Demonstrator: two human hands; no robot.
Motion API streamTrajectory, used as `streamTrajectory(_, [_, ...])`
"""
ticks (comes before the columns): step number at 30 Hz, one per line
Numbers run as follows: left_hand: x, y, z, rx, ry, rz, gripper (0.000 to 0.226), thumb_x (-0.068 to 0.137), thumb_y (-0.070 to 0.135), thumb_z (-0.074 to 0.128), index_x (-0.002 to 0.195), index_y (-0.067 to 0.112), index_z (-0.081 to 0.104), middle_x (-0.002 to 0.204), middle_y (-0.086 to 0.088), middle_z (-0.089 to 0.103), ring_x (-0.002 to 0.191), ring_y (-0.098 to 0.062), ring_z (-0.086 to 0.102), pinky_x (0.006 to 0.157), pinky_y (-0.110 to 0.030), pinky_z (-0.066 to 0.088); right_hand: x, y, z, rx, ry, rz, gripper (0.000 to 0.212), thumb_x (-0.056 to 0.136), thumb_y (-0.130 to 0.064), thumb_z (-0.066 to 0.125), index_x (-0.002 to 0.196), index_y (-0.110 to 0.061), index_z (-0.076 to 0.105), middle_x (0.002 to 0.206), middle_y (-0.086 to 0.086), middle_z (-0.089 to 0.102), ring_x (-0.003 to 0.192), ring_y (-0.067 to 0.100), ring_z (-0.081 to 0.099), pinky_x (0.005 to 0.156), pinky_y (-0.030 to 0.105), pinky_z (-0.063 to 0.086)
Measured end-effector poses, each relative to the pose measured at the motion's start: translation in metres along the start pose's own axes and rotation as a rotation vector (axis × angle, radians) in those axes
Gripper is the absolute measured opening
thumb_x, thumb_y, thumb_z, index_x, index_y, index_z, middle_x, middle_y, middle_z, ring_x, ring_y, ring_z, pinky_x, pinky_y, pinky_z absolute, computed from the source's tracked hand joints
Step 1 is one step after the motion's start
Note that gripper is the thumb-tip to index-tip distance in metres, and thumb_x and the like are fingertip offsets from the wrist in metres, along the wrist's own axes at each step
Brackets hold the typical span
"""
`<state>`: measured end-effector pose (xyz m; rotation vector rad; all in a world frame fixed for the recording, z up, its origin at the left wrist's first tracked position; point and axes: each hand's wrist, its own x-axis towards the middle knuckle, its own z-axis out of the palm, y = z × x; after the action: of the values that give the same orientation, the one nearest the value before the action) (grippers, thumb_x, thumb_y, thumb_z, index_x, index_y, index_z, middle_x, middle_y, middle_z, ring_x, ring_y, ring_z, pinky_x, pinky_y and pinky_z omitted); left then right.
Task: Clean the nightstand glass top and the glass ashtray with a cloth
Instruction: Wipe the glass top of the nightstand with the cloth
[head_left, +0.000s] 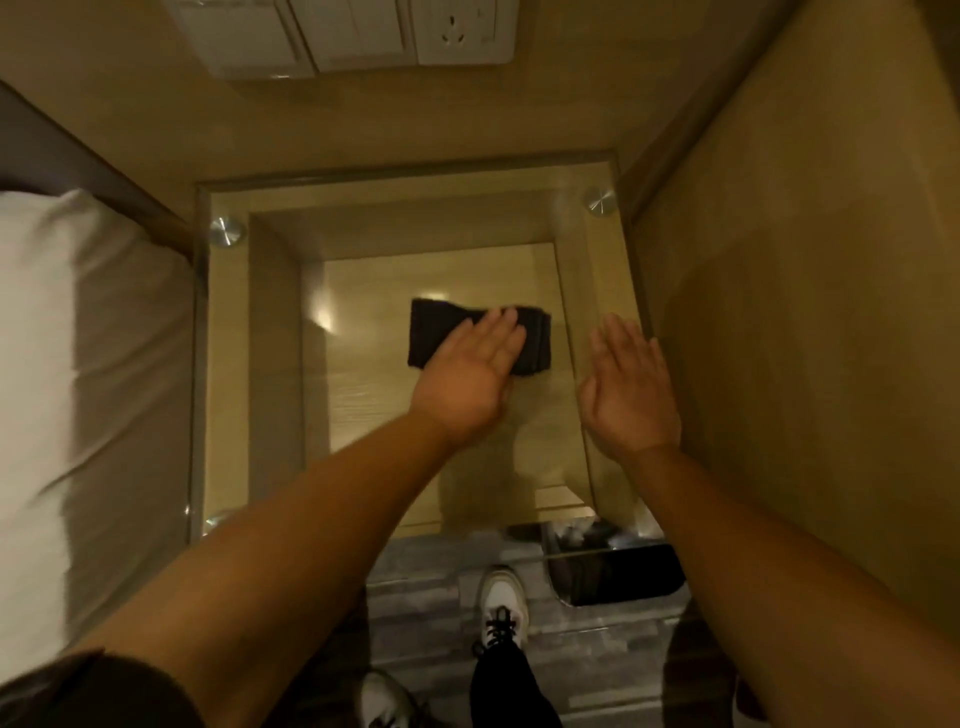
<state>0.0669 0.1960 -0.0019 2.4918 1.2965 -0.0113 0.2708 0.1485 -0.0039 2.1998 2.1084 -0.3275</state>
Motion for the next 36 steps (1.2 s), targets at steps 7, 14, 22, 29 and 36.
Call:
streamTrajectory(7, [-0.102,0.052,0.034,-0.017,-0.078,0.015,0.065,0.093,0.029,0.043,0.150,0.014,0.017,0.157,-0.005,0.003,0.144,-0.016,-0.007,0.110,-0.031,-0.020,-0.002,-0.001,0.001,0.062,0.075,-0.014,0.063,0.088,-0.032,0.024,0.145,-0.008,0.035,0.155,0.013,0.029,0.145,0.027,0.021,0.118,0.044,0.011])
streamTrajectory(14, [-0.152,0.077,0.048,-0.008,-0.129,-0.016,0.065,0.096,0.028,0.039,0.150,0.015,0.007,0.154,-0.003,-0.009,0.141,-0.018,-0.016,0.111,-0.037,-0.019,-0.002,0.003,0.004,0.038,0.049,-0.008,0.062,0.093,-0.034,0.021,0.148,-0.009,0.028,0.158,0.011,0.020,0.147,0.023,0.011,0.120,0.041,0.005])
streamTrajectory(22, [-0.162,0.083,0.049,-0.012,-0.126,-0.026,0.064,0.097,0.029,0.038,0.151,0.017,0.005,0.153,-0.001,-0.012,0.140,-0.015,-0.019,0.109,-0.033,-0.021,-0.001,0.004,0.001,0.058,-0.021,0.007,0.056,0.098,-0.030,0.028,0.150,-0.011,0.023,0.160,0.008,0.012,0.148,0.022,0.004,0.120,0.038,0.001])
streamTrajectory(29, [-0.165,0.083,0.047,-0.020,-0.144,-0.028,0.065,0.093,0.022,0.046,0.150,0.013,0.018,0.158,-0.007,0.011,0.142,-0.016,-0.007,0.113,-0.037,-0.011,-0.028,-0.002,0.004,0.159,-0.009,0.008,0.052,0.100,-0.029,0.030,0.148,-0.009,0.028,0.158,0.012,0.019,0.147,0.024,0.010,0.118,0.035,0.003])
streamTrajectory(36, [-0.174,0.080,0.045,0.011,-0.156,0.016,0.061,0.095,0.023,0.040,0.150,0.012,0.017,0.159,-0.008,0.009,0.146,-0.021,0.002,0.111,-0.034,-0.014,-0.059,-0.003,-0.001,0.198,-0.018,0.007,0.051,0.101,-0.027,0.033,0.148,-0.008,0.028,0.158,0.012,0.021,0.147,0.023,0.012,0.118,0.035,0.005])
